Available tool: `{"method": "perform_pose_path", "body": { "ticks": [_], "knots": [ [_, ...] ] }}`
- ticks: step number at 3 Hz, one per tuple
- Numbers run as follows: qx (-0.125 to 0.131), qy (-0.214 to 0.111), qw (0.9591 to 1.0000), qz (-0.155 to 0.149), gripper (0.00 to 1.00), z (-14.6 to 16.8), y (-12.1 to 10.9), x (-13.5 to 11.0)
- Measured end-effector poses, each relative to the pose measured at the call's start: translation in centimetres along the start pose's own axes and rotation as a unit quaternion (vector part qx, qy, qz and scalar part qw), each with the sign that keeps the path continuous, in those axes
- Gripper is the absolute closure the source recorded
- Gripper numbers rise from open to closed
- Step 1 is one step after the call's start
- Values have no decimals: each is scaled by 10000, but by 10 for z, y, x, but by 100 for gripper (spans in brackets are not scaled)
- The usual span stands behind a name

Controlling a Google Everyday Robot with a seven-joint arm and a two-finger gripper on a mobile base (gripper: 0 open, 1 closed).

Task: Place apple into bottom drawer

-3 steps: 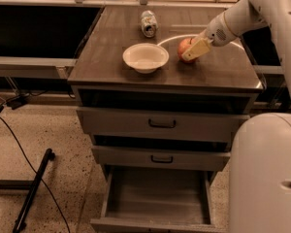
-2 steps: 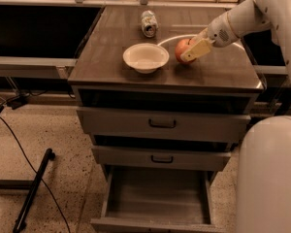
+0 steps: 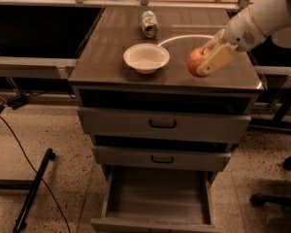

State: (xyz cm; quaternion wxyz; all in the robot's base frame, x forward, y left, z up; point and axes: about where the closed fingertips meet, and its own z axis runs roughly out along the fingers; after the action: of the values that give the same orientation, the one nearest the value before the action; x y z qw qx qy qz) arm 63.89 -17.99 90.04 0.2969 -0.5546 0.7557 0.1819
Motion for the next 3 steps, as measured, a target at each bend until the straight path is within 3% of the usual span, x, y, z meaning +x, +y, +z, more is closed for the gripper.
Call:
{"method": "perform_pose_path", "body": {
  "ticks": [1, 2, 3],
  "knots": [
    [-253, 192, 9995, 64, 100, 21, 15, 13],
    [-338, -305, 9989, 68, 100, 33, 26, 27],
    [-99, -937, 9955, 122, 100, 31, 51, 50]
  ]
}}
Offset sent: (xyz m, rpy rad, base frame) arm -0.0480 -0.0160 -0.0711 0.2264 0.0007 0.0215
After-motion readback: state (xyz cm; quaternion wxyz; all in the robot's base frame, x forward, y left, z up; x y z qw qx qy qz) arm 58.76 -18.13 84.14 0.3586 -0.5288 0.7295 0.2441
